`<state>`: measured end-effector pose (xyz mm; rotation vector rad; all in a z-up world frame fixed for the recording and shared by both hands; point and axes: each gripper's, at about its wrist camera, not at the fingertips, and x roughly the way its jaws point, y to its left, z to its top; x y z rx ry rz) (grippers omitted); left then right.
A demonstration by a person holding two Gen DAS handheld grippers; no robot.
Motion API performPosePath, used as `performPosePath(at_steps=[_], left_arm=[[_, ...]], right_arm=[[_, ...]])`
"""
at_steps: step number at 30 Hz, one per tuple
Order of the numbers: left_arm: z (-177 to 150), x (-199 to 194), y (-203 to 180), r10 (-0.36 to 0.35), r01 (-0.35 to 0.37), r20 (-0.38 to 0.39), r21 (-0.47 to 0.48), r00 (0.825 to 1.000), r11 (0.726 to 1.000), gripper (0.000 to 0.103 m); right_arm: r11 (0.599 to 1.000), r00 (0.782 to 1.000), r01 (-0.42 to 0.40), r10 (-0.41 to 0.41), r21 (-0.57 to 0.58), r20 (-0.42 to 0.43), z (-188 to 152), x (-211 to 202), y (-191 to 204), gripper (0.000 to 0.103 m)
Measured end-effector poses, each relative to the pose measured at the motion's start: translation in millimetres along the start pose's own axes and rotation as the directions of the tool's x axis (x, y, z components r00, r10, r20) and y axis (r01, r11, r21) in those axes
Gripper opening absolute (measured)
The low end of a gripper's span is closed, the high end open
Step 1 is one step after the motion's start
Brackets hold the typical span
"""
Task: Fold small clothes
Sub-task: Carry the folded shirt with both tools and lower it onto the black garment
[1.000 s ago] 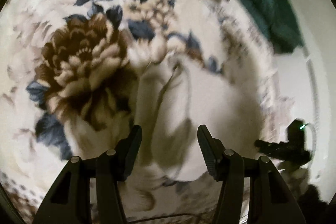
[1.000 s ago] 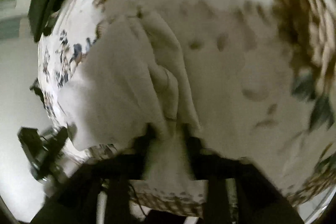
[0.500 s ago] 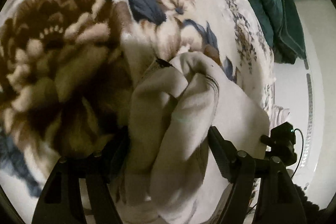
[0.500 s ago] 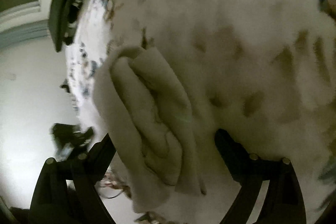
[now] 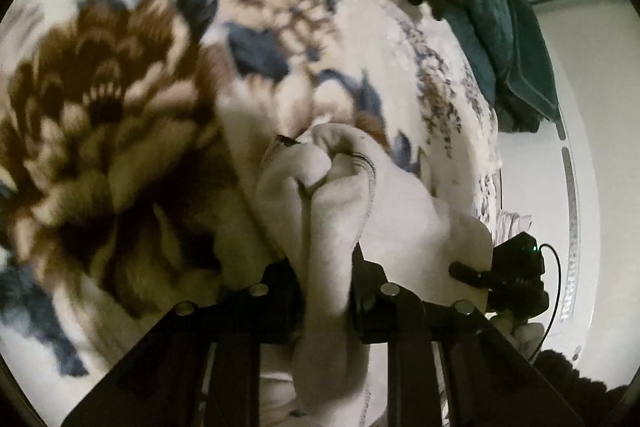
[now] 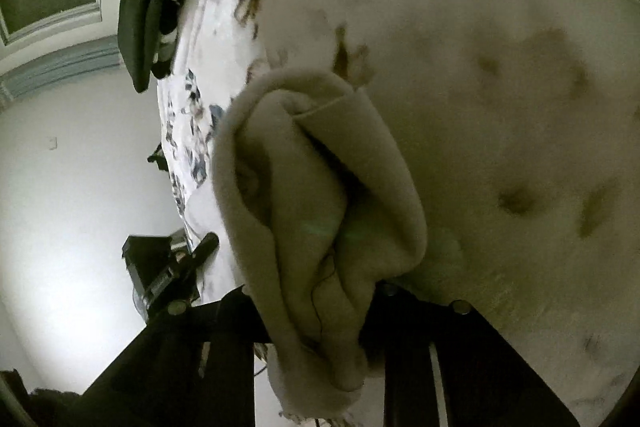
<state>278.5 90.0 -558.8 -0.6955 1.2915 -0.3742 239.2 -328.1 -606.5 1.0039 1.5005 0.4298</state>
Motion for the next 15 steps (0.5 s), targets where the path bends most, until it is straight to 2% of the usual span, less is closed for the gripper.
performPosePath(at_steps=[5, 9, 13, 15], left_arm=[[10.3, -26.1, -24.4, -0.002, 0.001, 0.019, 0.052, 1.000, 0.999, 0.017], [33.4, -53.5, -36.1, -0.003, 0.000, 0.044, 0.074, 0.999, 0.997, 0.017], [80.2, -79.7, -51.9, 0.003, -0.010, 0.079, 0.094, 0.997, 0.995, 0.017], [118.8, -90.7, -63.2, -0.003, -0.008, 0.101, 0.110, 0.995, 0.994, 0.017]], right_arm=[[1.000, 1.000, 0.013, -0.012, -0.016, 0.025, -5.0, -10.6, 25.2, 0.020], [0.999, 0.999, 0.008, -0.006, -0.042, 0.046, -2.7, -22.8, 65.0, 0.020], [0.997, 0.998, 0.010, -0.004, -0.078, 0.067, 14.3, -30.6, 118.9, 0.020], [0.994, 0.996, 0.020, -0.011, -0.103, 0.090, 33.2, -34.0, 156.8, 0.020]])
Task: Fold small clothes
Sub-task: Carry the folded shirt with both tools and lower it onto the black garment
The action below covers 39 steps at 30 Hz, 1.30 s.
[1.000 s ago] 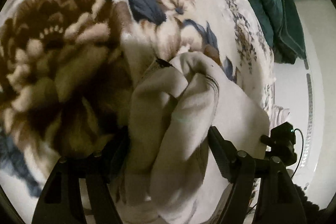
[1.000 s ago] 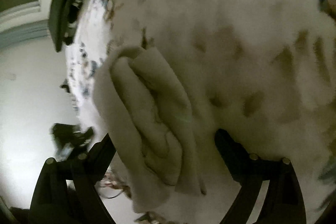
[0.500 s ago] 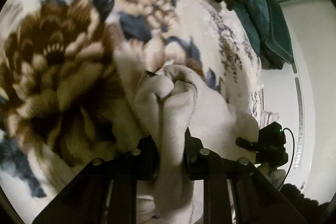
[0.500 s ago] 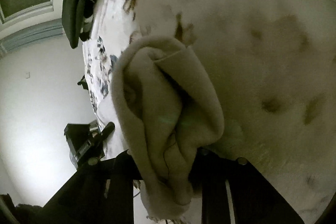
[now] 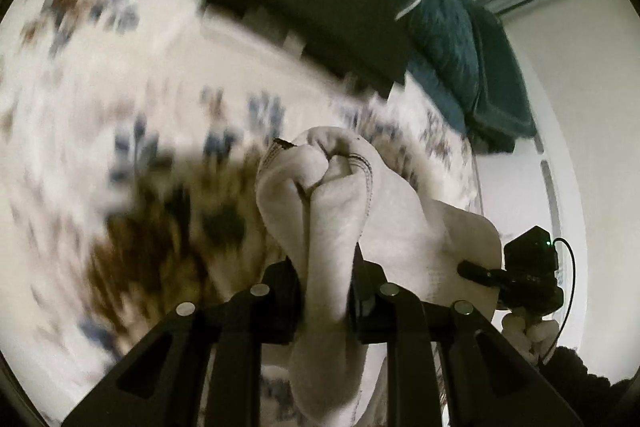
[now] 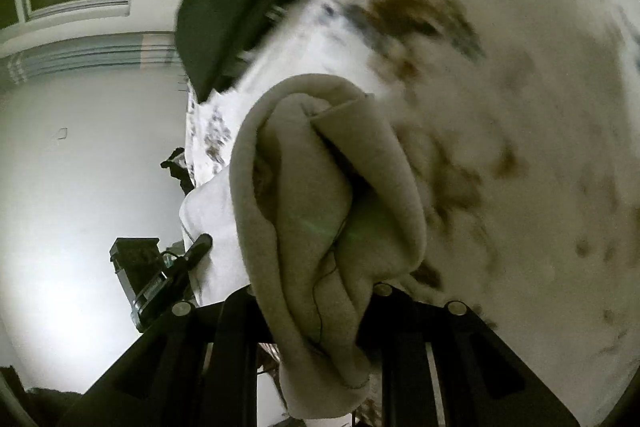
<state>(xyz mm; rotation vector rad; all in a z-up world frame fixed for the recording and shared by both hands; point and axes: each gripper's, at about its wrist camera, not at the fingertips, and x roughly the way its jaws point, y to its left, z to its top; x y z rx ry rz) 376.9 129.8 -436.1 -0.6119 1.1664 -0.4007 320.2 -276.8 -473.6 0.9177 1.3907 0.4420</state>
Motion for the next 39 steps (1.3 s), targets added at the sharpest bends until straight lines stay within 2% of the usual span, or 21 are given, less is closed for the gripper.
performPosePath(at_steps=[4, 7, 11, 14, 18, 19, 20, 21, 22, 23, 24, 25, 26, 27, 29, 31, 32, 33, 34, 36, 39], left_arm=[[81.0, -0.6, -13.4, 0.001, -0.003, 0.050, 0.046, 0.999, 0.999, 0.017], [145.2, 5.8, -19.2, 0.012, -0.019, 0.094, 0.075, 0.995, 0.997, 0.017], [235.3, 26.8, -22.4, 0.039, -0.054, 0.138, 0.108, 0.990, 0.993, 0.017], [285.9, 50.5, -21.1, 0.090, -0.109, 0.142, 0.133, 0.986, 0.985, 0.018], [325.2, 86.5, -11.9, 0.236, -0.253, 0.115, 0.163, 0.965, 0.954, 0.025], [332.7, 96.9, -7.1, 0.292, -0.304, 0.097, 0.160, 0.952, 0.939, 0.029], [335.1, 102.5, -3.9, 0.318, -0.330, 0.094, 0.165, 0.943, 0.929, 0.030], [333.4, 103.9, -1.1, 0.331, -0.344, 0.105, 0.173, 0.938, 0.923, 0.038], [332.3, 104.1, -0.3, 0.352, -0.370, 0.124, 0.179, 0.928, 0.912, 0.051], [330.0, 102.3, 0.5, 0.372, -0.393, 0.141, 0.178, 0.918, 0.902, 0.058], [329.1, 100.4, 2.0, 0.382, -0.405, 0.151, 0.170, 0.912, 0.899, 0.073], [327.5, 98.7, 4.6, 0.392, -0.416, 0.160, 0.159, 0.906, 0.896, 0.084], [325.6, 97.1, 6.0, 0.404, -0.428, 0.165, 0.151, 0.900, 0.891, 0.089], [322.1, 95.3, 6.3, 0.428, -0.453, 0.177, 0.144, 0.886, 0.880, 0.092], [314.8, 92.5, 4.6, 0.466, -0.496, 0.202, 0.138, 0.862, 0.858, 0.100], [306.6, 89.8, -0.5, 0.515, -0.551, 0.232, 0.132, 0.825, 0.824, 0.103], [302.0, 87.5, -5.0, 0.540, -0.582, 0.251, 0.132, 0.803, 0.803, 0.103], [298.9, 86.3, -8.3, 0.555, -0.599, 0.261, 0.132, 0.790, 0.790, 0.103], [294.3, 84.2, -12.9, 0.574, -0.618, 0.264, 0.130, 0.775, 0.775, 0.103], [286.1, 79.4, -20.7, 0.592, -0.636, 0.267, 0.124, 0.760, 0.761, 0.103], [266.6, 66.5, -39.2, 0.600, -0.648, 0.276, 0.134, 0.751, 0.750, 0.103]], right_arm=[[0.999, 0.998, -0.011, 0.012, -0.033, 0.055, 54.2, 1.5, 59.9, 0.020], [0.997, 0.995, -0.017, 0.025, -0.078, 0.100, 114.9, 10.5, 104.8, 0.020], [0.993, 0.989, -0.016, 0.033, -0.119, 0.141, 192.9, 28.1, 141.8, 0.020], [0.989, 0.986, 0.014, 0.011, -0.145, 0.165, 256.6, 50.5, 161.6, 0.020], [0.988, 0.983, 0.074, -0.049, -0.134, 0.176, 316.6, 83.3, 169.8, 0.020], [0.986, 0.982, 0.103, -0.080, -0.131, 0.170, 327.0, 91.2, 169.1, 0.020], [0.983, 0.979, 0.134, -0.112, -0.127, 0.169, 334.3, 96.5, 168.4, 0.020], [0.977, 0.976, 0.167, -0.145, -0.133, 0.165, 339.0, 101.5, 168.2, 0.022], [0.962, 0.966, 0.226, -0.201, -0.155, 0.161, 343.4, 108.1, 170.6, 0.028], [0.948, 0.956, 0.272, -0.245, -0.167, 0.162, 343.9, 109.4, 172.7, 0.032], [0.931, 0.942, 0.316, -0.287, -0.181, 0.172, 343.9, 110.0, 175.0, 0.037], [0.912, 0.927, 0.361, -0.327, -0.196, 0.186, 342.8, 109.8, 177.8, 0.049], [0.878, 0.897, 0.431, -0.392, -0.207, 0.205, 340.7, 110.1, 180.8, 0.057], [0.842, 0.861, 0.498, -0.451, -0.210, 0.234, 337.9, 109.3, 184.3, 0.063], [0.735, 0.758, 0.643, -0.571, -0.214, 0.317, 326.7, 109.4, 192.8, 0.069], [0.652, 0.675, 0.730, -0.640, -0.206, 0.367, 310.2, 110.0, 195.9, 0.086], [0.633, 0.654, 0.749, -0.657, -0.197, 0.376, 304.2, 109.5, 196.7, 0.090], [0.626, 0.645, 0.756, -0.666, -0.189, 0.376, 299.7, 108.7, 196.0, 0.100], [0.622, 0.637, 0.763, -0.677, -0.176, 0.368, 294.0, 108.6, 193.8, 0.103], [0.611, 0.617, 0.777, -0.693, -0.149, 0.374, 283.0, 104.2, 194.5, 0.103], [0.563, 0.561, 0.815, -0.709, -0.137, 0.427, 254.2, 90.1, 210.8, 0.103]])
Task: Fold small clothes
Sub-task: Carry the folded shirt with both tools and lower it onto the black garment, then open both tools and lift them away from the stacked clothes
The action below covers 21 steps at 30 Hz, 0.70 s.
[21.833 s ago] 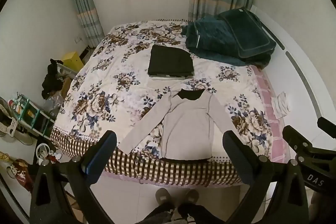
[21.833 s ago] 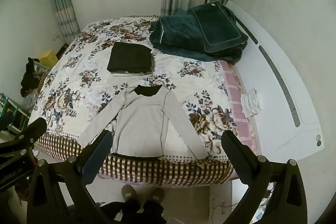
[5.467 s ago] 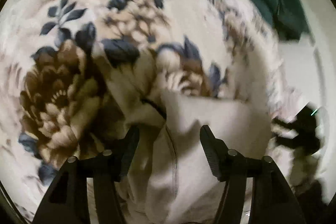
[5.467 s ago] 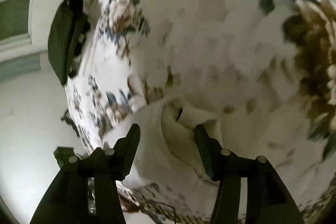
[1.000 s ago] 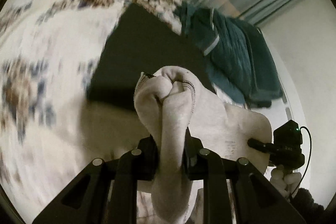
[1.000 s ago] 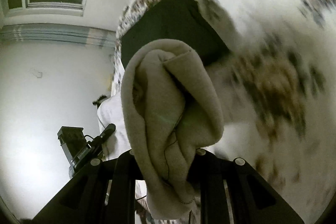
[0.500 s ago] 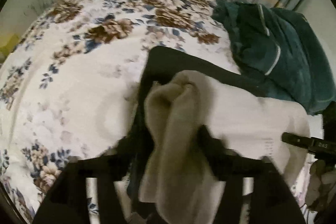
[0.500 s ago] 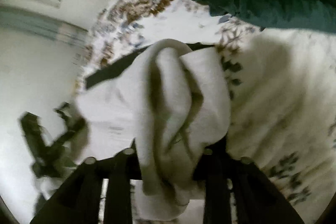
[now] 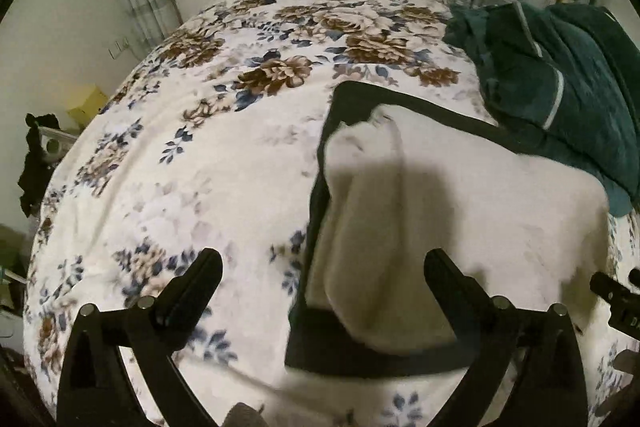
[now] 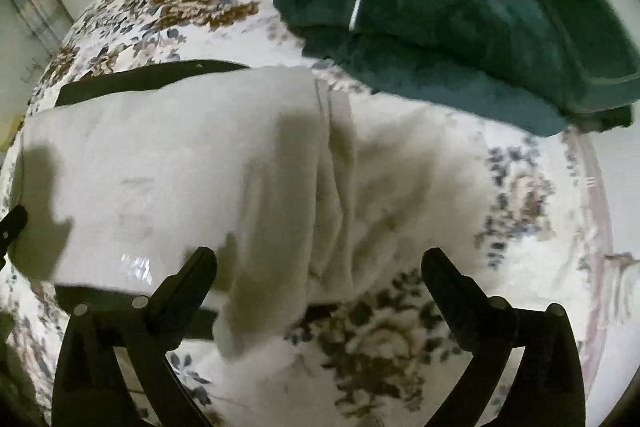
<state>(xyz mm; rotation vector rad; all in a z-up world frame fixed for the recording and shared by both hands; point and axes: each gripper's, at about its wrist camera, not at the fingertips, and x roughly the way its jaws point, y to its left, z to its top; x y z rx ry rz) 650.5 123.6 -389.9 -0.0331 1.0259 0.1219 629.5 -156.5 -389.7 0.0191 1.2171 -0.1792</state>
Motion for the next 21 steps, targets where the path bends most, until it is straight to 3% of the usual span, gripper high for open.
performPosePath(at_steps=[14, 21], left_arm=[[-57.9, -194.8, -18.8, -0.017, 0.012, 0.117, 0.036, 0.993, 0.999, 0.103], [-80.0, -305.2, -16.0, -0.035, 0.028, 0.226, 0.032, 0.974, 0.999, 0.103]], right_arm=[[0.998, 0.979, 0.061, -0.059, -0.001, 0.195, -92.9, -226.8, -24.6, 0.103], [0.999, 0.957, 0.040, -0.041, 0.010, 0.288, -142.5, -348.9, -42.7, 0.103]])
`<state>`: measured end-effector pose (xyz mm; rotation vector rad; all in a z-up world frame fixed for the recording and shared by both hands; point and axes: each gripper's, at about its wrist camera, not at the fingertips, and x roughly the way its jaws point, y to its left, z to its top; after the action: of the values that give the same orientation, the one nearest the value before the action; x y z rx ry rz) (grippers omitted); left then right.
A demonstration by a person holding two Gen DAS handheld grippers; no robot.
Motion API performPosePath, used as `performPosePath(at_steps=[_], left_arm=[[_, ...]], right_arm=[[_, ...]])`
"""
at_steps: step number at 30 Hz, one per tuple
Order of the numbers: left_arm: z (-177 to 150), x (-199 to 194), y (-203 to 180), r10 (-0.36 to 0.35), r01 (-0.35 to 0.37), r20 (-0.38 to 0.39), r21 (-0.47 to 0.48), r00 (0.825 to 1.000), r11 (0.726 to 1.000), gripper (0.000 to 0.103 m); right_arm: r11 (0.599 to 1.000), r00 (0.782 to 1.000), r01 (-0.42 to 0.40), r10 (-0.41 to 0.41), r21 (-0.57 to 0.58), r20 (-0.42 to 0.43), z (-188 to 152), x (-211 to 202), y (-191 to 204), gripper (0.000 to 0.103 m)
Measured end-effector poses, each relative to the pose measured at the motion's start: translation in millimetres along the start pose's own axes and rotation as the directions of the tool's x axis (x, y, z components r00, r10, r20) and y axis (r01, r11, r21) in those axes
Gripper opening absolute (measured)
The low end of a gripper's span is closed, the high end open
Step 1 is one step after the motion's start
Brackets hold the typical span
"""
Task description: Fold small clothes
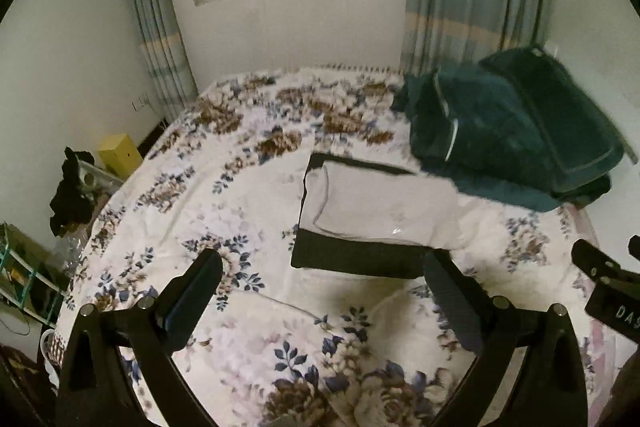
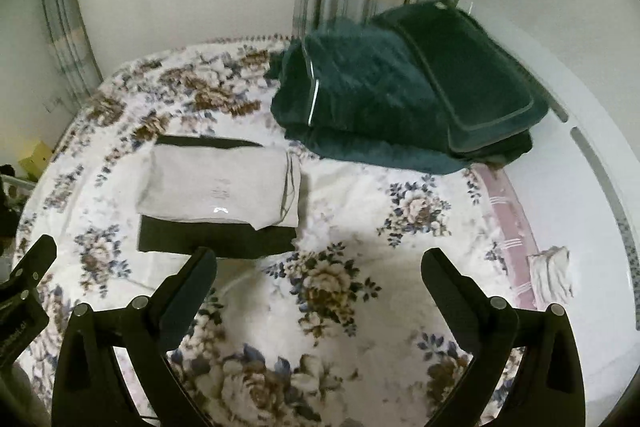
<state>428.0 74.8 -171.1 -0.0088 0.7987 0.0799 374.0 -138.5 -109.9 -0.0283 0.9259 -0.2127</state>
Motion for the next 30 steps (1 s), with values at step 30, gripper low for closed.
performPosePath(at_steps=[30], left_arm=[[-46.7, -247.2, 8.6, -0.005, 0.012, 0.227, -0.028, 0.974, 1.000, 0.103]], right_arm=[[0.994, 0.948, -0.088, 0.102, -0.059, 0.300, -86.0, -336.0, -72.6, 0.103]])
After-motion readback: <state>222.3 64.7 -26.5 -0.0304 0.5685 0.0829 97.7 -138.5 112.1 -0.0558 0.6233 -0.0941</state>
